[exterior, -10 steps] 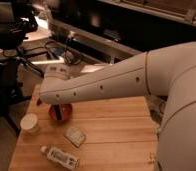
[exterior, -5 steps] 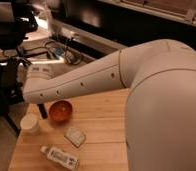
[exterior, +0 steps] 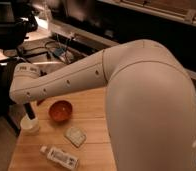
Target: Place the eraser in the ceramic cup
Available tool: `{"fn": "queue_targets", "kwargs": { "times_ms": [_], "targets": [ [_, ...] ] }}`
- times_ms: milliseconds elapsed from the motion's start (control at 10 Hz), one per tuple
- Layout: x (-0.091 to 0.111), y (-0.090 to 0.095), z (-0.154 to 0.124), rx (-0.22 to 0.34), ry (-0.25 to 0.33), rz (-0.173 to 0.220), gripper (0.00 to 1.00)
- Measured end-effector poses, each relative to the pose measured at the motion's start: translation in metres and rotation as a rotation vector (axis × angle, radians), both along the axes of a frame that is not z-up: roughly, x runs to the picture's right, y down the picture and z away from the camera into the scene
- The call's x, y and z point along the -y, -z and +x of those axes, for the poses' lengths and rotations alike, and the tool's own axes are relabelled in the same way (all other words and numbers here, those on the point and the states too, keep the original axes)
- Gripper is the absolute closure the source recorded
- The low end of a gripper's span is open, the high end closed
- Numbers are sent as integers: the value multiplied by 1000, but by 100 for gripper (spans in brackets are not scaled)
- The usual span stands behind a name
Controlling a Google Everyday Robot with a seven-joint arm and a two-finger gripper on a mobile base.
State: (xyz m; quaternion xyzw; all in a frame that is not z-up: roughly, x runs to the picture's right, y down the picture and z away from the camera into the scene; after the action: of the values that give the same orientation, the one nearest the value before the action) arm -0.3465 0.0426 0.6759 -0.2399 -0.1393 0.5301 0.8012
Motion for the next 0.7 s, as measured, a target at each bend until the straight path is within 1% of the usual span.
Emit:
{"fn": "queue_targets", "kwargs": {
  "times_ms": [100,200,300,400,500,600,700],
  "targets": [
    [-2,1,-7,19,0,-5,62],
    [-2,1,-13,32,0,-7,54],
    [-4,1,-19,46,2,-7,44],
    [-5,-2,-25,57,7,-3,32],
    [-8,-5,-29,62,8,-2,25],
    [-11,-10,-33,63,11,-3,20],
    [-15,-15,-37,61,15,-6,20]
  ]
}}
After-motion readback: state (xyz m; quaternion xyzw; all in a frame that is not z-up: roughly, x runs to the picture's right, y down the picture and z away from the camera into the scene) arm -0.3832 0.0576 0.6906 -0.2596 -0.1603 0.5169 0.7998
